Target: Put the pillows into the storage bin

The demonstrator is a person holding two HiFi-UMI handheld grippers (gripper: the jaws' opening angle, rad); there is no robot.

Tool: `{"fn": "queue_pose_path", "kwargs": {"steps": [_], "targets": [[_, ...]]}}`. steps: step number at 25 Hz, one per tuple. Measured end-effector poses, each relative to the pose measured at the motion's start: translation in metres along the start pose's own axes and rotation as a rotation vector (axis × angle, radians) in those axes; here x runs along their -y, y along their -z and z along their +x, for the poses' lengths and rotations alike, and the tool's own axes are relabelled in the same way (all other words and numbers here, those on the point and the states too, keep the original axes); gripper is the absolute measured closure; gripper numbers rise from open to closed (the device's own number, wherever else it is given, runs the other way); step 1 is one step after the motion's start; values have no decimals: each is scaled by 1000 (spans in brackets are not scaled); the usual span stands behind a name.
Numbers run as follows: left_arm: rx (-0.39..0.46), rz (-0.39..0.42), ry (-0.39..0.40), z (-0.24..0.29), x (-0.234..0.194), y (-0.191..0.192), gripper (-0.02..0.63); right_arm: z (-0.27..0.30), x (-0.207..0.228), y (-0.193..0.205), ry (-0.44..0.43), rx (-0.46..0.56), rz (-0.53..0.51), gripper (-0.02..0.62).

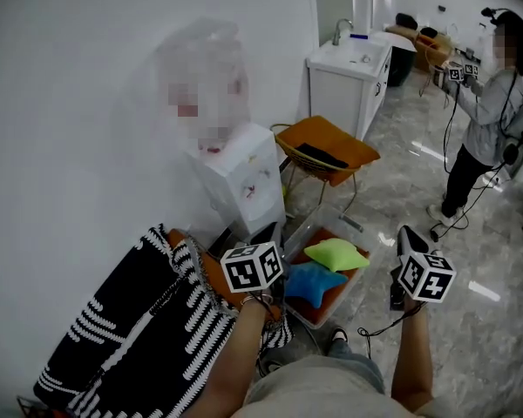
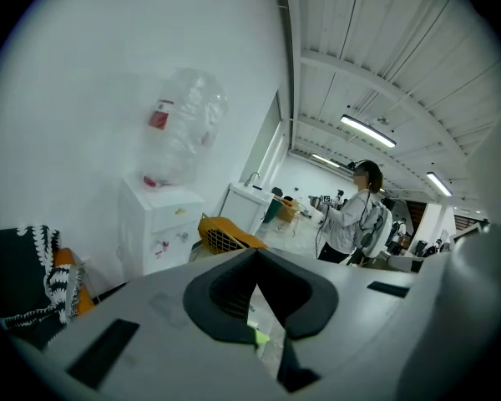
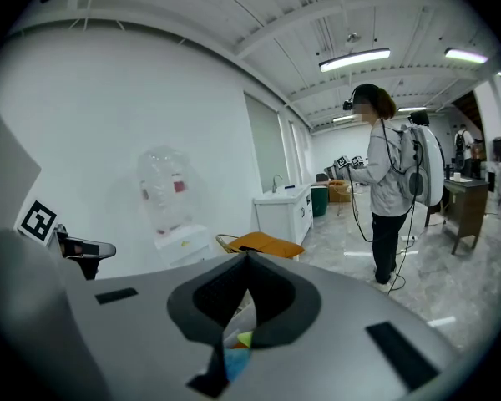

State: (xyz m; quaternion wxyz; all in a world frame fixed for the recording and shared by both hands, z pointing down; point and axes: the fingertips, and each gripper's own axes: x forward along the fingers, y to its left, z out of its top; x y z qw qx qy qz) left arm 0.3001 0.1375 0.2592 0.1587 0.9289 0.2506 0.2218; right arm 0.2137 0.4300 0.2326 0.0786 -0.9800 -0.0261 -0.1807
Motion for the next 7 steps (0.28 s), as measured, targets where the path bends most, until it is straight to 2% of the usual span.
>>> {"fn": "queue_pose_path", "kwargs": {"steps": [7], "targets": [[-7, -6, 5, 2, 4, 2, 595, -1, 3, -4, 2, 2, -2, 595]]}}
